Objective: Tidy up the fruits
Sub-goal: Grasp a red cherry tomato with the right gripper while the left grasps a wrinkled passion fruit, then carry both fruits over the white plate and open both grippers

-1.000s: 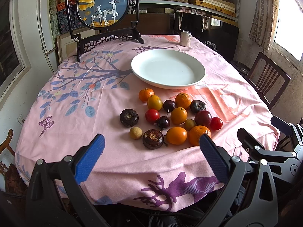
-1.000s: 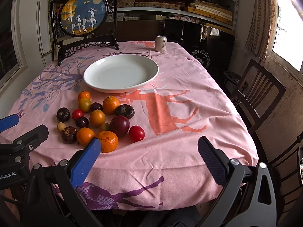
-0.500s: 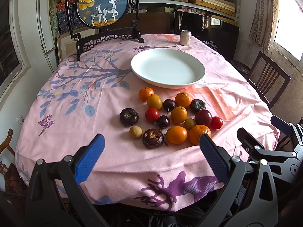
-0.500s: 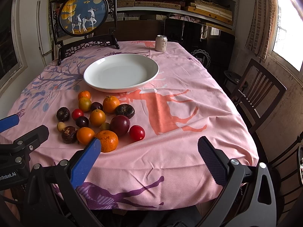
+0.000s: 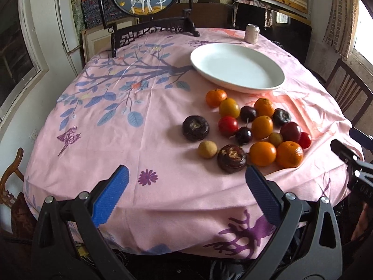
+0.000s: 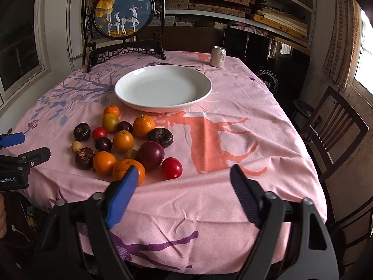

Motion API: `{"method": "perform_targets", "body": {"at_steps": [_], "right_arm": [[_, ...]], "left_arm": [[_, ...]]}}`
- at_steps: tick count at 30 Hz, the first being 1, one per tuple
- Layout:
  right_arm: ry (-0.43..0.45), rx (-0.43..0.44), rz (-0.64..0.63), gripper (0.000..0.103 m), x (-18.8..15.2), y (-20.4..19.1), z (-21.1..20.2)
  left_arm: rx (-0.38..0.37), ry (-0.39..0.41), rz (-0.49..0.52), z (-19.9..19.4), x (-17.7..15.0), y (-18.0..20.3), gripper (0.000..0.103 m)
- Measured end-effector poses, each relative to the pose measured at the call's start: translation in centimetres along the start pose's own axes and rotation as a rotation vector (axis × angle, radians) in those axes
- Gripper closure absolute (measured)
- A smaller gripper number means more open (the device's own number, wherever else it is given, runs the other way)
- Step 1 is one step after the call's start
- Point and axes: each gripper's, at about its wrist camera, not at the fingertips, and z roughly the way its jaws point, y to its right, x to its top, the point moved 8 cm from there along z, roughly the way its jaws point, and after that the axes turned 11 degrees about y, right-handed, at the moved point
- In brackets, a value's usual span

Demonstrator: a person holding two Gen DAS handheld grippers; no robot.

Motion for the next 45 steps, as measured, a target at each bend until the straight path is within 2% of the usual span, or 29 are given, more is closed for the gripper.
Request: {"method": "perform_targets", "body": {"at_steps": [1,3,6,8,10,15,17,20,22,24,28,31,34,35,37,38,39,40,45], "right_arm": [[-0.017,0.012,0.004,0.048,-0.1,0.1,0.6],[-0.069,0.047,0.012,0.055,-0.5,0.1,2.2],[-0.135,0.098,0.019,0.061,-1.3,-0.2,4.4],[-0.177,0.143,0.032,0.061,-2.1,-0.6,5.9],[-0.217,0.164,0.026,0.072,-2.9,-1.0,7.2],[-0.142,0.106,-0.007,0.076,-2.0,-0.6,6.1],[-0.118,0.084,-0.013,0.076,-1.7,-0.1,5.1],[-0.124,0.086,0.017,0.076,-1.9,0.7,4.3],[-0.137,0.088,0.039,0.076,-2.4,1.1,4.2],[-0.147,0.101,0.062,0.075,-2.7,1.2,4.1],[-0.136,0.109,0.082,0.075,-2.9,1.5,3.6],[-0.134,0.109,0.104,0.075,-3.1,2.1,3.3],[-0.135,0.111,0.118,0.075,-3.3,2.5,3.2],[-0.137,0.113,0.121,0.075,-3.4,2.5,3.2],[-0.14,0.115,0.123,0.075,-3.4,2.5,3.2],[-0.14,0.115,0.124,0.075,-3.4,2.5,3.1],[-0.138,0.115,0.123,0.075,-3.3,2.4,3.0],[-0.134,0.115,0.124,0.075,-3.2,2.4,2.9],[-0.118,0.127,0.116,0.075,-3.0,1.8,2.5]], "left_arm": [[0.001,-0.015,-0.008,0.4,-0.2,-0.3,0.002],[0.006,-0.031,-0.017,1.1,-0.2,-0.9,0.002],[0.012,-0.046,-0.019,1.6,-0.3,-1.2,0.002],[0.005,-0.061,-0.023,2.0,-0.5,-1.1,0.002],[0.002,-0.078,-0.021,2.5,-0.6,-0.8,0.002],[0.004,-0.104,-0.021,3.4,-0.9,-0.7,0.002],[-0.028,-0.114,-0.022,3.4,-1.0,-0.2,0.002],[-0.09,-0.121,0.006,3.3,-1.2,1.6,0.002],[-0.098,-0.122,0.028,3.6,-1.3,2.6,0.003],[-0.107,-0.13,0.027,4.1,-1.3,3.2,0.008],[-0.13,-0.178,0.016,5.9,-1.8,4.4,0.027],[-0.101,-0.159,0.033,6.8,-1.4,4.8,0.028],[-0.094,-0.147,0.028,7.5,-0.8,5.2,0.033],[-0.091,-0.143,0.029,7.7,-0.6,5.4,0.039],[-0.095,-0.143,0.024,7.7,-0.4,5.5,0.04],[-0.109,-0.142,0.02,7.5,-0.4,5.6,0.045],[-0.139,-0.145,0.018,7.1,-0.5,5.8,0.061],[-0.142,-0.146,0.022,6.8,-0.6,5.9,0.064],[-0.142,-0.145,0.001,6.2,-0.8,5.1,0.065]]}}
